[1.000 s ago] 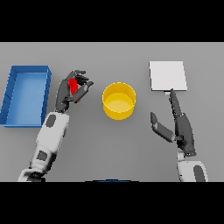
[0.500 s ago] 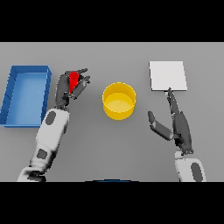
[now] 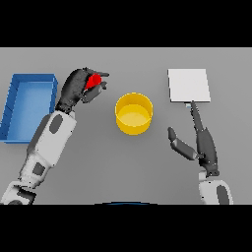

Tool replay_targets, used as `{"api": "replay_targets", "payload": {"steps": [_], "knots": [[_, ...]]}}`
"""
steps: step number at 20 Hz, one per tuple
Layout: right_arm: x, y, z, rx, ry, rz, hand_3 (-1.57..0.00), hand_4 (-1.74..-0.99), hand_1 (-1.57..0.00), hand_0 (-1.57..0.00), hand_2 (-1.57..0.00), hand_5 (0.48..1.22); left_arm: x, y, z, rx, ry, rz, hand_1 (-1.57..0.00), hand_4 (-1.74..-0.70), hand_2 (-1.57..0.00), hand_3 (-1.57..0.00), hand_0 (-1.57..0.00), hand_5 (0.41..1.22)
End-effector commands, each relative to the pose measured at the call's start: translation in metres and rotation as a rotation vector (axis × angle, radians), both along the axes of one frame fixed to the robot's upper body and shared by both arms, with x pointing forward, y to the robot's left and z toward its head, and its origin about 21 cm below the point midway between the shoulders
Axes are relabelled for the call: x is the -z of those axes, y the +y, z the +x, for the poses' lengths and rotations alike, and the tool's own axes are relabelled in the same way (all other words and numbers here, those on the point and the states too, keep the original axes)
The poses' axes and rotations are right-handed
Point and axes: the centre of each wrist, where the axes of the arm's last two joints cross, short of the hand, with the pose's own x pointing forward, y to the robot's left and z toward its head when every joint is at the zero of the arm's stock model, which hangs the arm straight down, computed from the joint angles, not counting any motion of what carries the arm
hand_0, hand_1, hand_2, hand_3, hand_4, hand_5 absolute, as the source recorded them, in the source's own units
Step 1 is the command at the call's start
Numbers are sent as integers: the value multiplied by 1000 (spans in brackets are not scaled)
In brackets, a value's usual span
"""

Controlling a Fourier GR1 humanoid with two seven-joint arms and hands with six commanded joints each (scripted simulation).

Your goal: Pick up the red beaker and tilt it to pour out 1 green nut into yellow bowl. Pick up the yellow bowl and place it on the metallic measuring scale.

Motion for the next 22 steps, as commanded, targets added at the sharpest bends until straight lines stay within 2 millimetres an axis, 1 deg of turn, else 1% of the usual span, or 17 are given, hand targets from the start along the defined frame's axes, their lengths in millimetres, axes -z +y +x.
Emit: {"api": "replay_targets", "payload": {"steps": [1, 2, 4, 5, 6, 7, 8, 9, 10, 13, 14, 16, 17, 18, 19, 21, 22], "knots": [[-1, 2, 1, -6, -11, 6, 1, -1092, 1, 1, 1, 667, -2, -1, -1, 11, 2, 32, -1560, -1735, -1560, -1555, -1559, 1127], [0, 5, -2, -16, -12, 9, 1, -1092, 1, 1, 1, 668, -4, -2, -3, 20, 4, 54, -1560, -1735, -1560, -1555, -1559, 1123], [-2, 2, -1, 4, 1, -3, 1, -1092, 1, 1, 1, 664, -7, -4, -6, 30, 2, 84, -1560, -1735, -1560, -1555, -1559, 1136], [-3, 3, 0, -6, 3, -5, 1, -1096, 1, 1, 1, 666, -12, -5, -3, 41, 1, 143, -1562, -1736, -1562, -1558, -1562, 1144], [-4, 5, -2, -22, -12, 5, 1, -1096, 1, 1, 1, 670, -19, -9, -1, 49, -3, 209, -1564, -1737, -1564, -1561, -1564, 1149], [-3, 4, 0, -20, -3, 9, 1, -1086, 1, 1, 1, 679, -29, -16, 3, 75, -25, 299, -1565, -1738, -1565, -1563, -1565, 1152], [-1, 6, 1, -19, 5, 10, 1, -1069, 1, 1, 1, 685, -36, -22, 6, 97, -33, 381, -1566, -1739, -1566, -1564, -1566, 1153], [-3, 4, 3, -20, -1, 10, 1, -1062, 1, 1, 1, 690, -38, -31, 7, 140, -44, 471, -1567, -1739, -1567, -1566, -1567, 1166], [-5, 4, 6, -12, -6, 0, 1, -1056, 1, 1, 1, 692, -40, -34, 8, 177, -51, 550, -1568, -1739, -1568, -1567, -1568, 1177], [0, 8, -1, -20, -12, 5, 1, -1068, 1, 1, 1, 689, -51, -49, 14, 249, -71, 780, -1570, -1740, -1569, -1569, -1569, 1199], [-2, 6, 1, -16, -10, 1, 1, -1070, 1, 1, 1, 686, -57, -56, 16, 271, -80, 853, -1570, -1689, -1570, -1569, -1570, 1203], [-1, 8, 4, -21, -4, 22, 1, -1063, 1, 1, 1, 681, -63, -66, 18, 318, -75, 992, -1570, -1612, -1570, -1570, -1570, 1210], [0, 6, 2, -26, -13, 21, 1, -1063, 1, 1, 1, 681, -64, -71, 20, 329, -76, 1057, -1570, -1582, -1570, -1570, -1570, 1212], [-1, 6, 3, -21, 2, 33, 1, -1060, 1, 1, 1, 675, -62, -78, 21, 336, -69, 1114, -1571, -1612, -1571, -1570, -1570, 1214], [-4, 8, 3, -26, 0, 38, 1, -1057, 1, 1, 1, 674, -68, -87, 22, 346, -77, 1155, -1571, -1637, -1571, -1570, -1571, 1215], [-1, 7, 0, -29, 8, 25, 1, -1065, 1, 1, 1, 676, -66, -94, 22, 389, -107, 1259, -1571, -1672, -1571, -1571, -1571, 1217], [0, 8, -1, -44, 4, 22, 1, -1067, 1, 1, 1, 684, -70, -93, 25, 381, -120, 1312, -1571, -1685, -1571, -1571, -1571, 1218]]}}
